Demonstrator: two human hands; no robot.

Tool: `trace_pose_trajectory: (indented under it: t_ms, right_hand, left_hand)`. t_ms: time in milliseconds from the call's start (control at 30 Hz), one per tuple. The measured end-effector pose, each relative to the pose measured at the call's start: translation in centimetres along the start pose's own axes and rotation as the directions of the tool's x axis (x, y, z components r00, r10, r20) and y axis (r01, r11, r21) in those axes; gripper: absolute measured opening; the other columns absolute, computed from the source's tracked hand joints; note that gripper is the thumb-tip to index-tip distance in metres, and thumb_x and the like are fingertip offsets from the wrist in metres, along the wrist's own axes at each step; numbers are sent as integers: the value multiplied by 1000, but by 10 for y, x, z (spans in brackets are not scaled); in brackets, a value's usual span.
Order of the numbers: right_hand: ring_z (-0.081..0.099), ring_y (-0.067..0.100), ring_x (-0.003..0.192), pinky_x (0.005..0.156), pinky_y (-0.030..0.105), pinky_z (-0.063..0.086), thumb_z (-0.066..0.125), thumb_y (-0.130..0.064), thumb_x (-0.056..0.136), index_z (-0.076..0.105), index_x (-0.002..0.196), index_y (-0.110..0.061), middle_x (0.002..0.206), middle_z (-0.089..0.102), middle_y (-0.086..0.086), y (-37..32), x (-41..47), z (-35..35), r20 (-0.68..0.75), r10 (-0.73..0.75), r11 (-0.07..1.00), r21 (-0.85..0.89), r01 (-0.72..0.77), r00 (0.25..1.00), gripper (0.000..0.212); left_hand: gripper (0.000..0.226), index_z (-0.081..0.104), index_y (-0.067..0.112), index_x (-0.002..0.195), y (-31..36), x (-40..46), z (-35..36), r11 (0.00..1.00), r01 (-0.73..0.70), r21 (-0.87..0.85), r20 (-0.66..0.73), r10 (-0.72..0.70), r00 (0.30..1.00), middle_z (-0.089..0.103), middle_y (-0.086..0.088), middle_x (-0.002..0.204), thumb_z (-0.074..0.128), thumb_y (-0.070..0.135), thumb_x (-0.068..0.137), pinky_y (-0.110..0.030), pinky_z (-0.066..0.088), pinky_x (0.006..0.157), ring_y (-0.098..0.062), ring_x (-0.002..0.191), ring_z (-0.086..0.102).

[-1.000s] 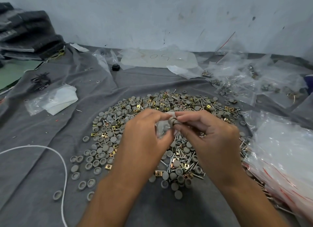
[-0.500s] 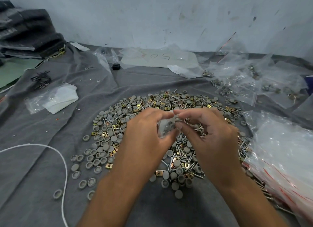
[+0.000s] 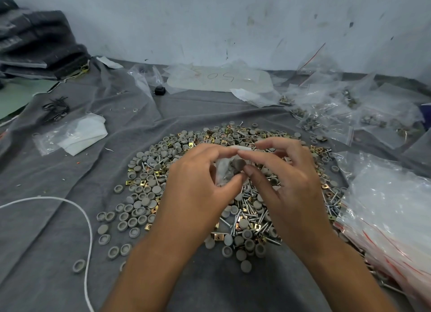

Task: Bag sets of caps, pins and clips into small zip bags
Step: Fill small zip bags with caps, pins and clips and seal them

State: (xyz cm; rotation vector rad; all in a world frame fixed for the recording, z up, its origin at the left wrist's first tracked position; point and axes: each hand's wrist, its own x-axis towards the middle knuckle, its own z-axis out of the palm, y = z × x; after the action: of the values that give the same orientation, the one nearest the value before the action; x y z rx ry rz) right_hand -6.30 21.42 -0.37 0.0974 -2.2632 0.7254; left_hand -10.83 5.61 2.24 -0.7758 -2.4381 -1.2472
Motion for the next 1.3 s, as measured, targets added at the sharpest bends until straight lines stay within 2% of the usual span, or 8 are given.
trace_pose_trajectory:
  t_ms: [133,267,600,733,800,900,1033,1300]
  right_hand:
    - [56,6,99,84,10,41,58,-32,102,67,123,-35,107,55,-10,-7,-1,2,1,62,996,70,-62,998,23]
    - [64,0,86,70,6,42,57,-23,101,68,118,-32,92,64,-23,-16,1,2,73,112,970,210,-125,991,23]
    - [59,-7,83,73,8,45,65,-8,95,72,112,-14,95,67,-11,-31,9,-8,-94,-107,979,164,121,990,19]
    - [61,0,83,67,16,50,57,-34,96,61,95,-35,88,61,-22,-16,8,-14,302,65,978,170,-121,951,4]
    - [61,-2,82,68,22,54,66,-44,91,62,92,-37,87,62,-21,-3,1,-12,652,212,965,-22,-262,728,8]
    - [59,-4,84,75,28,55,79,-52,81,61,106,-45,95,58,-25,4,-14,-4,847,231,968,-152,-197,479,32]
    - [49,-2,96,79,28,48,78,-57,78,53,109,-48,104,42,-26,2,-23,7,838,181,980,-196,-26,514,41]
    - [60,1,83,75,32,53,75,-33,88,54,89,-38,89,59,-20,-1,-22,10,805,96,994,-46,-100,586,22]
  left_hand:
    - [33,71,36,113,3,0,-1,1000,9,-1,2,-9,1000,64,22,94,79,32,81,-7,43,68,-3,82,58]
    - [28,71,31,116,5,0,0,1000,23,17,27,-24,999,63,22,99,70,29,88,-2,40,72,11,85,55]
    - [34,70,17,120,8,3,-13,974,-24,224,-230,76,970,66,10,116,58,2,92,-14,42,94,-7,104,57]
    - [37,66,15,126,-5,6,-20,963,77,260,-321,11,947,62,9,118,58,0,94,-6,30,93,-15,106,56]
    - [36,66,16,126,-11,6,-22,959,121,257,-342,-27,939,64,6,121,56,1,95,-15,34,96,-14,110,57]
    - [33,67,17,124,-13,5,-21,954,104,280,-281,-22,959,66,5,119,62,5,93,-17,41,93,-8,103,58]
    - [34,69,22,120,-12,1,-13,955,75,286,-111,-45,993,67,8,115,71,15,87,-10,39,85,-2,90,58]
    - [44,68,27,121,-15,2,-7,968,82,238,14,-88,996,64,15,111,82,22,79,1,35,79,2,81,52]
